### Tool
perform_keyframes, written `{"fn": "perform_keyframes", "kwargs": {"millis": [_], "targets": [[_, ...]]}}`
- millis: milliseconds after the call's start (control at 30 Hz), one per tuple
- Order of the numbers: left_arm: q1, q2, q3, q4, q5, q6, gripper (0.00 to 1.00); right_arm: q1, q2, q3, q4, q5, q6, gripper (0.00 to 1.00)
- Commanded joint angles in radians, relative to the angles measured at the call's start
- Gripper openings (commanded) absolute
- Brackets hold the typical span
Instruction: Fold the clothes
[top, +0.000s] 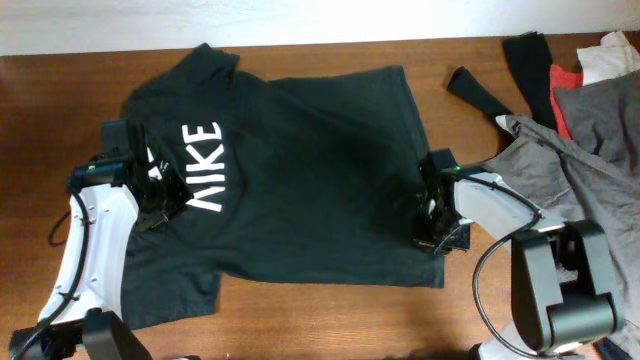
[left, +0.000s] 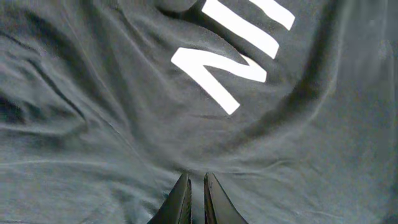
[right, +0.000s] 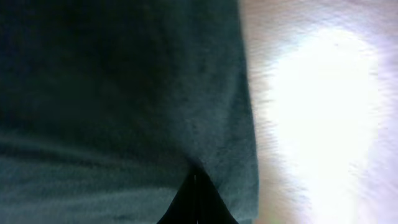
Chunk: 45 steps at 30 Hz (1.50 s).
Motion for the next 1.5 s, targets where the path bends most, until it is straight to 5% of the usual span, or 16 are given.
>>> {"fn": "perform_keyframes", "kwargs": {"millis": [0,300,633,700,867,1467], "targets": [[-0.003,-0.013,0.014,0.002,-0.001,0.016,0.09,-0.041,0.045,-0.072,-0.019,0.207,0.105,0.04],[-0.003,-0.013,0.013,0.005,-0.018,0.016,0.09,-0.172,0.045,-0.047,-0.037,0.056,0.036,0.04],[-0.003,-0.013,-0.042,0.134,-0.107,0.016,0.08,-0.176,0.037,0.264,-0.196,-0.163,-0.099,0.09],[-0.002,-0.013,-0.082,0.195,-0.132,0.016,0.08,-0.176,0.037,0.300,-0.200,-0.230,-0.147,0.19],[0.000,-0.013,-0.182,0.369,-0.197,0.016,0.08,-0.176,0.037,0.318,-0.190,-0.260,-0.157,0.99],[0.175,0.240,-0.236,0.645,-0.143,0.016,0.08,-0.176,0.039,0.318,-0.156,-0.259,-0.146,0.99]]}}
